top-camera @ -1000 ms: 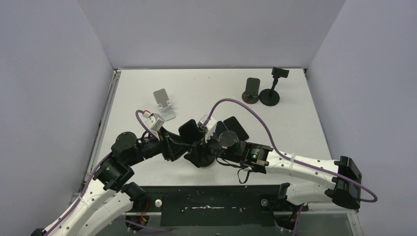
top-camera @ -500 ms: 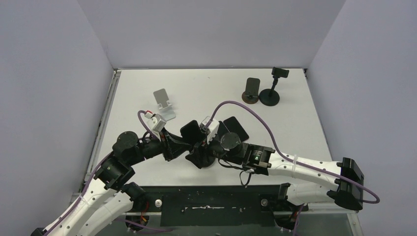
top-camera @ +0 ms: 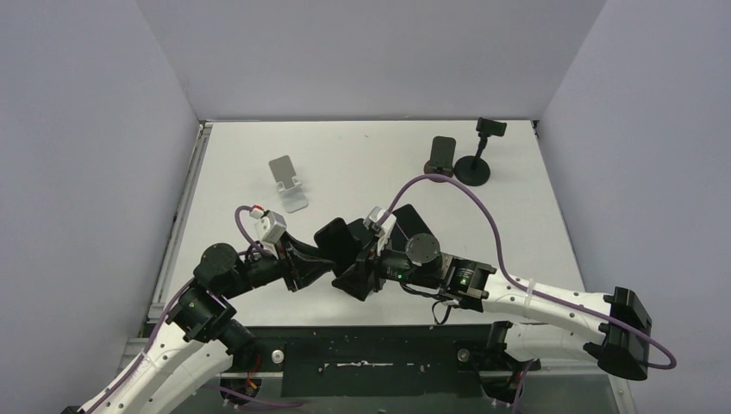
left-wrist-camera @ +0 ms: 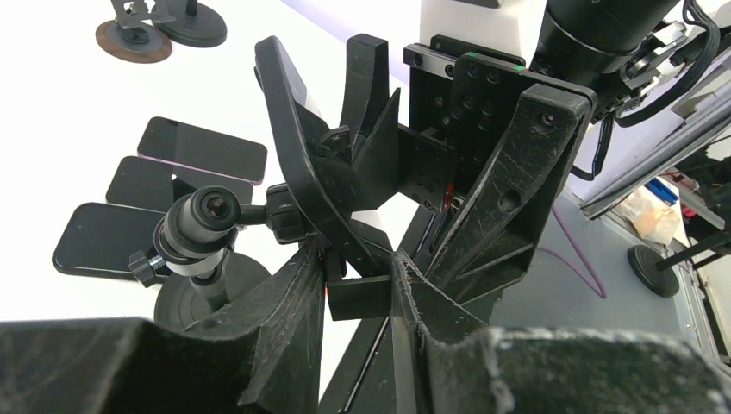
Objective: Remove the phone from the phone stand
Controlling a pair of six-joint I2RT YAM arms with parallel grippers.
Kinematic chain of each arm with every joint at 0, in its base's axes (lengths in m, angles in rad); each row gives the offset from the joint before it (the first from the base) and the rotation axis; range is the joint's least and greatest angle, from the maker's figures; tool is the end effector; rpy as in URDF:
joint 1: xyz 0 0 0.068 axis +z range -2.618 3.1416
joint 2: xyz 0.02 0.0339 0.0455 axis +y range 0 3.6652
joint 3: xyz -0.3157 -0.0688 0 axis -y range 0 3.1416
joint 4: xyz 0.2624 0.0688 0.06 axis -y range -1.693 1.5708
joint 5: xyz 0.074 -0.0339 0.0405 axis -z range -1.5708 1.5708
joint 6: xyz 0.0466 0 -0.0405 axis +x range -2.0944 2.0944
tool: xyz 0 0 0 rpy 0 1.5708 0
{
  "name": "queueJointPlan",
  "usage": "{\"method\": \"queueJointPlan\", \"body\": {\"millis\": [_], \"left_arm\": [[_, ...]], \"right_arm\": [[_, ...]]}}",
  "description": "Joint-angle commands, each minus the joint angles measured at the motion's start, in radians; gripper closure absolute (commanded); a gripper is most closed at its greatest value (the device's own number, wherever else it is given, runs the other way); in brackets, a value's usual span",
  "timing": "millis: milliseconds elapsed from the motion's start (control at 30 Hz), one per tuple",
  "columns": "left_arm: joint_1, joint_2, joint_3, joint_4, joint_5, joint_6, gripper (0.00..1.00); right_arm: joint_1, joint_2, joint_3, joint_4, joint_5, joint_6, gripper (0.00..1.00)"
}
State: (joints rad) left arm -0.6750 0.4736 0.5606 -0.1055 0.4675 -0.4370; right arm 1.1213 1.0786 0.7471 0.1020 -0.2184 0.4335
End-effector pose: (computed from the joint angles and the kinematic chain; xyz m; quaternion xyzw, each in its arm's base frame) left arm 0.0734 -0.0856 0.3379 0.2435 0.6700 -0.5001 0.4916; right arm 0.1016 0.2339 0.3359 -0.3263 0.7103 0.4942 0.3804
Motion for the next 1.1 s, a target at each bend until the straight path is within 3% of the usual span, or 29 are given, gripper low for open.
{"method": "queueJointPlan", "body": {"millis": [0, 300, 333, 433, 467, 633, 833, 1067], "left_arm": [[-0.004, -0.027, -0.010, 0.014, 0.070, -0.017, 1.00], [-0.005, 0.019, 0.001, 0.124, 0.056, -0.112, 1.00], [-0.005, 0.023, 0.006, 0.137, 0.045, -0.124, 1.00], [-0.003, 0.023, 0.018, 0.143, -0.026, -0.150, 1.00], [-0.004, 0.020, 0.022, 0.141, -0.046, -0.156, 1.00], [-0.005, 0.010, 0.048, 0.128, -0.092, -0.169, 1.00], [-0.005, 0.014, 0.058, 0.114, -0.100, -0.180, 1.00], [-0.006, 0.013, 0.068, 0.107, -0.123, -0.185, 1.00]], "right_arm": [[-0.050, -0.050, -0.002, 0.107, 0.065, 0.027, 1.00], [-0.040, -0.021, 0.012, 0.116, 0.074, 0.013, 1.00], [-0.029, -0.017, 0.023, 0.099, 0.100, 0.010, 0.96], [-0.008, -0.002, 0.048, 0.069, 0.154, -0.004, 0.57], [-0.002, 0.000, 0.052, 0.063, 0.177, -0.007, 0.47], [0.022, 0.014, 0.082, 0.032, 0.274, -0.025, 0.20], [0.068, 0.060, 0.133, 0.008, 0.353, -0.067, 0.03], [0.129, 0.106, 0.180, -0.054, 0.472, -0.099, 0.03]]}}
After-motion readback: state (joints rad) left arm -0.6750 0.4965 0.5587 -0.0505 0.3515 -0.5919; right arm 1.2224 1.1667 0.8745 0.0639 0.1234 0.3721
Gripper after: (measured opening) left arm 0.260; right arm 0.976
